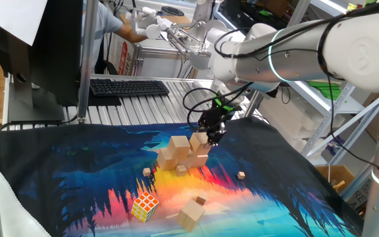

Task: Stack the blocks into a pyramid shape

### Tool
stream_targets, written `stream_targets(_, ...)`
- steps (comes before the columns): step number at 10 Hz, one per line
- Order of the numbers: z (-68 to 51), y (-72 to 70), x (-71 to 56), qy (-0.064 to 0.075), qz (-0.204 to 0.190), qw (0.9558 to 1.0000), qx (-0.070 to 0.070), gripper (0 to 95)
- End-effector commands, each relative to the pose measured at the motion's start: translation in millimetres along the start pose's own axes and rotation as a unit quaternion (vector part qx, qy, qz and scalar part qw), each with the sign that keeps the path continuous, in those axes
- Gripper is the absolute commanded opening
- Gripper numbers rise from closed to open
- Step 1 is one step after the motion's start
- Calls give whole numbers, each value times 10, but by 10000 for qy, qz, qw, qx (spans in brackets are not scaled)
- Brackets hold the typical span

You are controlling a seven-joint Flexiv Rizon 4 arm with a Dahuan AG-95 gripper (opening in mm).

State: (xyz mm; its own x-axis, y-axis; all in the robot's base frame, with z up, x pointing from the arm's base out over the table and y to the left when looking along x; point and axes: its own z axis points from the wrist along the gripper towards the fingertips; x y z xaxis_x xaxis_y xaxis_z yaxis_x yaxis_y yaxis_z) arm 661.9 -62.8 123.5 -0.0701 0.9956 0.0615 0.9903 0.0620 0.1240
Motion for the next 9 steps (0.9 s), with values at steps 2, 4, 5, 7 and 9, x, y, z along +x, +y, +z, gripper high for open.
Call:
stream_targets(2,-16,-1,1,22,-61,9998,165,0)
stream_targets(4,-49,-1,-6,16,-287,9990,337,0)
stream_targets(5,-49,-1,-6,43,-313,9987,408,0)
stream_targets(7,-49,-1,-6,116,-404,9980,464,0)
stream_targets(9,-49,-1,-6,108,-429,9982,411,0)
